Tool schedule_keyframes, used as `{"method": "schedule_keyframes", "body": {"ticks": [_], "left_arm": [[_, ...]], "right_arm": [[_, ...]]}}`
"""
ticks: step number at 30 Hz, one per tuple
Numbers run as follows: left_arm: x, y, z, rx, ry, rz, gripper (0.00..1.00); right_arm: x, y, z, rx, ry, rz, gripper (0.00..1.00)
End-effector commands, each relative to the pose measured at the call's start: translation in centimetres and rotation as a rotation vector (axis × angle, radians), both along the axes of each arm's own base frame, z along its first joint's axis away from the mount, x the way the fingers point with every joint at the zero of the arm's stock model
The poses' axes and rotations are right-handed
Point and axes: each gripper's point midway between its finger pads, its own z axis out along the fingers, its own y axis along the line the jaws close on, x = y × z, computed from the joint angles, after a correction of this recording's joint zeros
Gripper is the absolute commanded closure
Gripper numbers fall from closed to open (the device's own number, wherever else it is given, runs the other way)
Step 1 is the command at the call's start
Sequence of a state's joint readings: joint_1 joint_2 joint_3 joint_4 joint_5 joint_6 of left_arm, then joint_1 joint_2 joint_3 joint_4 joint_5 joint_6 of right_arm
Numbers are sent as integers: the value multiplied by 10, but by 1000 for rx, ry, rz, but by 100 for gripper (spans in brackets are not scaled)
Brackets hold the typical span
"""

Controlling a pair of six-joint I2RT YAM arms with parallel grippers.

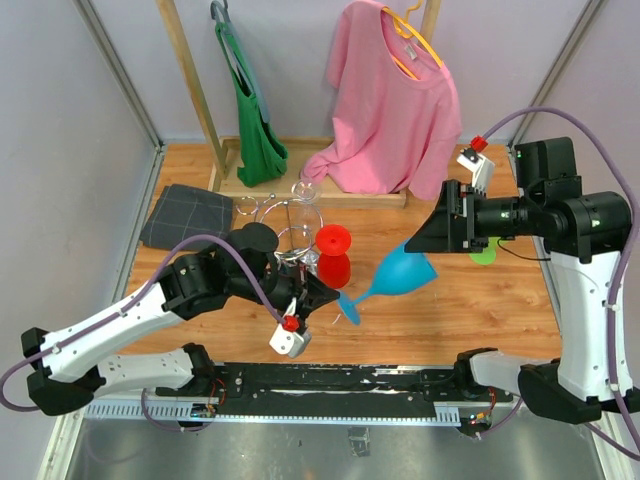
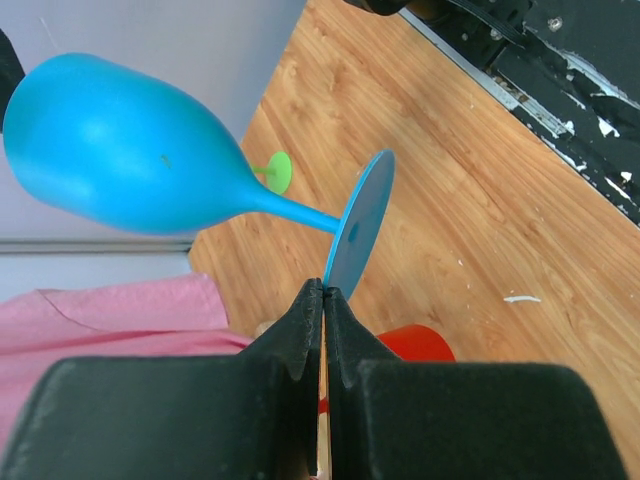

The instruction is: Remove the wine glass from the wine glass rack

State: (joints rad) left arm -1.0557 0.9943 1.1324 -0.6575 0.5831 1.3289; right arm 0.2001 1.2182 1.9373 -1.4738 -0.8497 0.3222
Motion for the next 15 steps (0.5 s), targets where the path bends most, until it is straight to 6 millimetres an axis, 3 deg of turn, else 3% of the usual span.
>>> {"method": "schedule_keyframes", "body": {"ticks": [1, 8, 15], "left_arm": [[-1, -5, -4, 5, -54, -29, 100], [3, -10, -2, 11, -62, -24, 100], [6, -10, 0, 14, -72, -7, 100]], "right_arm": [[-19, 10, -4, 40, 68, 84, 15], [-21, 17, -30, 0, 119, 132, 19], [-27, 23, -53, -7, 172, 157, 35]]}}
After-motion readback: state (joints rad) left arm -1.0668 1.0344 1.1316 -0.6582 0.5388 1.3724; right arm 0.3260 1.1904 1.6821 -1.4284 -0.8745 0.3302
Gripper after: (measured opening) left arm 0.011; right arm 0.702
